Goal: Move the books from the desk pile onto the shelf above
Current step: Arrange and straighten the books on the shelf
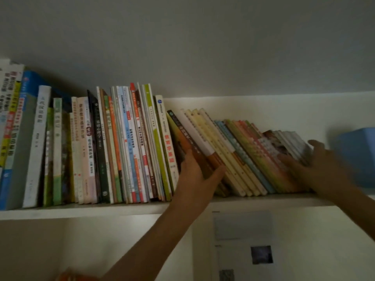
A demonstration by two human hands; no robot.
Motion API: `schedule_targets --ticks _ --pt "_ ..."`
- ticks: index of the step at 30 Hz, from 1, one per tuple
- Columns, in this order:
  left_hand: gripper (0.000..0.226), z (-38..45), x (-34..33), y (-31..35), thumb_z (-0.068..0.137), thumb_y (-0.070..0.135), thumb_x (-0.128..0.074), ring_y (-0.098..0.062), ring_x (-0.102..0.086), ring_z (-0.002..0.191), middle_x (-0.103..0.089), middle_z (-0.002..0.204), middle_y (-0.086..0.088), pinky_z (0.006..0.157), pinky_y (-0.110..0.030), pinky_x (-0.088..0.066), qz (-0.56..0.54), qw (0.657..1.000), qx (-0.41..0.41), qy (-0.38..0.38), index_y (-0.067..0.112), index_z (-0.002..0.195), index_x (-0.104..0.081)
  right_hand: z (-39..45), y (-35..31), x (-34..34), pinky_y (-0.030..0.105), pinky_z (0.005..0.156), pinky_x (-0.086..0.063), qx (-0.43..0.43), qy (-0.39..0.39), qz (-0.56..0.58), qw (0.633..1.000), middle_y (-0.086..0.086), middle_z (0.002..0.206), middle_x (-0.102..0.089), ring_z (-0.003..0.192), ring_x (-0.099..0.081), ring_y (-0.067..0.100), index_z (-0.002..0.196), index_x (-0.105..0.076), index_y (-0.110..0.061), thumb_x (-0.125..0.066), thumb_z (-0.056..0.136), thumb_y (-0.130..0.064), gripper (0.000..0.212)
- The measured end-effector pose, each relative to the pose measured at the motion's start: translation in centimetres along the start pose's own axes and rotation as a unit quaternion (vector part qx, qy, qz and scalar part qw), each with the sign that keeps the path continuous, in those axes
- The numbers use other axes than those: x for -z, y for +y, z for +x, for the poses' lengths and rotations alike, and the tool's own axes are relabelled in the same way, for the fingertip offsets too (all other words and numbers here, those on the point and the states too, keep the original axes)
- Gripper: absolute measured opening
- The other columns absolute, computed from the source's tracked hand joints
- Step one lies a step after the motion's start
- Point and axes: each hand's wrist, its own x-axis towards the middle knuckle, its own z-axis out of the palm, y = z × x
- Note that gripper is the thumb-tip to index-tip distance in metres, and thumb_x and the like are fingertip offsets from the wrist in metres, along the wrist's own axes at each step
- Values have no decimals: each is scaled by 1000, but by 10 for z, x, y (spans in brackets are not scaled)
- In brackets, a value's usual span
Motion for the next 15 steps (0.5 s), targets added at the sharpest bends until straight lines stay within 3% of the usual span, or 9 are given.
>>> schedule_targets --ticks 2,6,9,15 --pt "102 14 -15 -8 79 40 -68 -13 -34 135 -30 150 4 110 -31 -30 -16 999 45 15 27 149 5 6 10 2 52 88 -49 26 -49 3 998 17 125 -53 102 -58 38 135 -24 -25 -40 56 -93 106" --pt "131 39 -34 -13 68 35 -78 -20 -30 137 -15 155 -4 102 -26 -28 -56 992 106 39 22 141 30 20 14 9 48 84 -52 66 -79 10 995 11 116 -61 92 -63 33 130 -28 -32 -47 62 -78 84" --pt "136 47 -41 -14 66 30 -80 -20 -34 134 -19 154 -6 93 -23 -29 -59 992 103 48 21 139 34 29 16 5 43 74 -55 92 -85 -26 992 8 105 -64 81 -64 28 119 -34 -31 -41 66 -78 72" --pt "123 63 -16 -8 71 12 -77 -14 -36 132 -35 147 0 111 -32 -28 -21 998 58 -10 19 144 21 30 2 -7 31 58 -45 111 -25 -39 993 3 87 -59 69 -59 23 109 -42 -21 -43 78 -70 58"
